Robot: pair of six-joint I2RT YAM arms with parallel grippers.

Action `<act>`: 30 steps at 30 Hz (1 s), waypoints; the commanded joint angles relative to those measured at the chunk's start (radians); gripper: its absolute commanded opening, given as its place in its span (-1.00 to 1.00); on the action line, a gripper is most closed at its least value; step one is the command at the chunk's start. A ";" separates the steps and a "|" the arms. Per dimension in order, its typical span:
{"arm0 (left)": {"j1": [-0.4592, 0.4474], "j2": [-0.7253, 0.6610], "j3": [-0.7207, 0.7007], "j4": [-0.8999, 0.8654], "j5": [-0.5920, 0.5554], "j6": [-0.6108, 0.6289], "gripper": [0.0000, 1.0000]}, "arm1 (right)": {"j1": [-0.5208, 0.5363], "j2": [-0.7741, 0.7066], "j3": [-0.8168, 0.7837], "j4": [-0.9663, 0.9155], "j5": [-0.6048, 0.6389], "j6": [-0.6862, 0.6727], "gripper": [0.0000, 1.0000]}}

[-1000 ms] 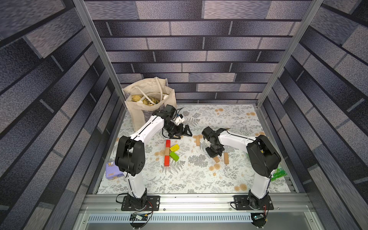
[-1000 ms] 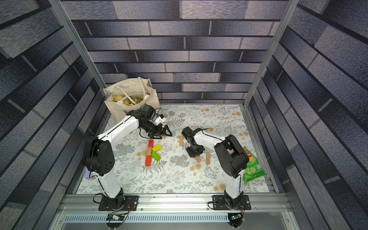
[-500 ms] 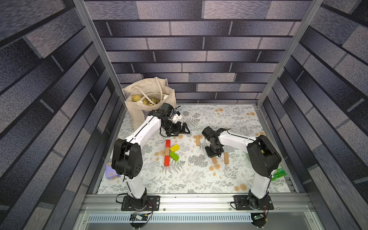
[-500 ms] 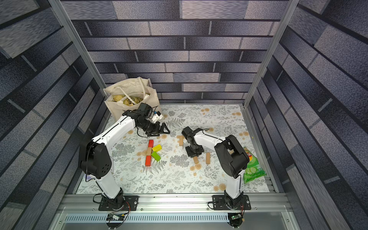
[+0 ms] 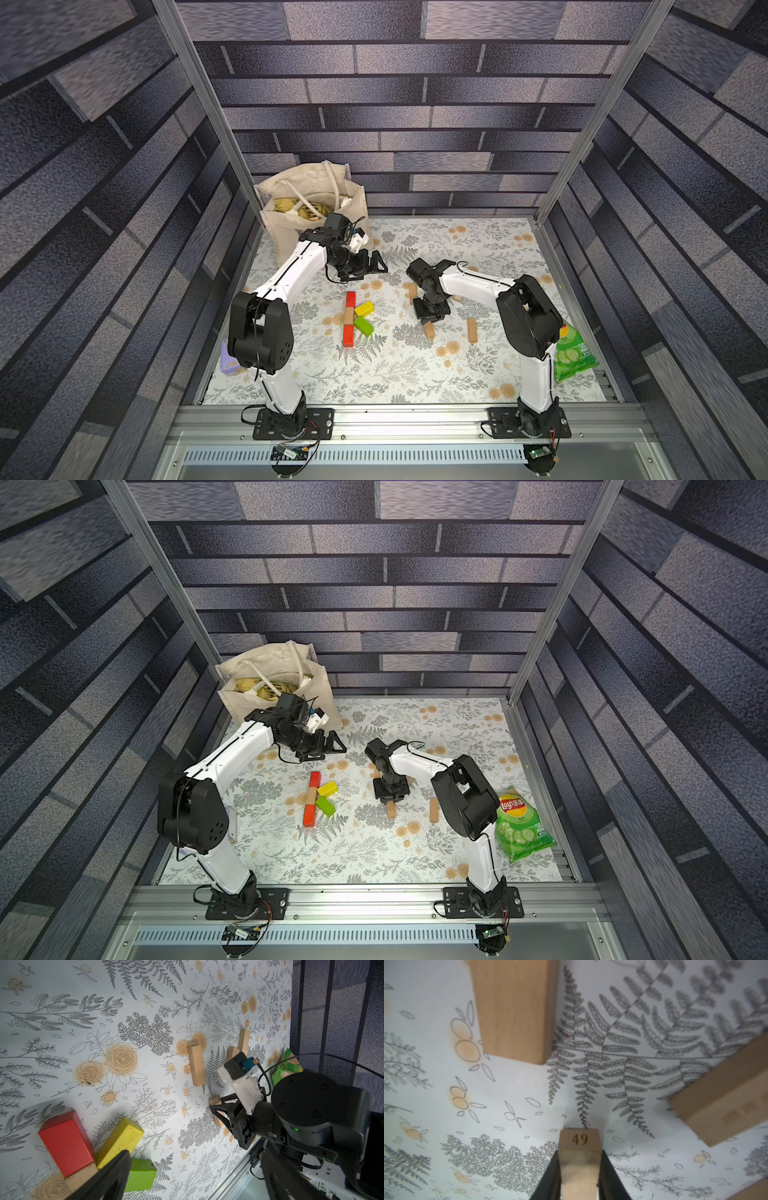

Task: Assemble the letter k with building blocks
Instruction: Move the building block to the center of the board.

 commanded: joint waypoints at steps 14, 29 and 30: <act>0.018 -0.009 -0.014 0.008 0.004 -0.019 1.00 | 0.036 0.102 0.036 -0.006 -0.069 0.095 -0.44; 0.017 0.004 -0.014 0.007 -0.002 -0.013 1.00 | 0.038 0.141 0.071 0.009 -0.085 0.103 -0.41; 0.017 0.002 -0.015 0.007 -0.001 -0.012 1.00 | 0.038 0.145 0.074 0.007 -0.083 0.105 -0.41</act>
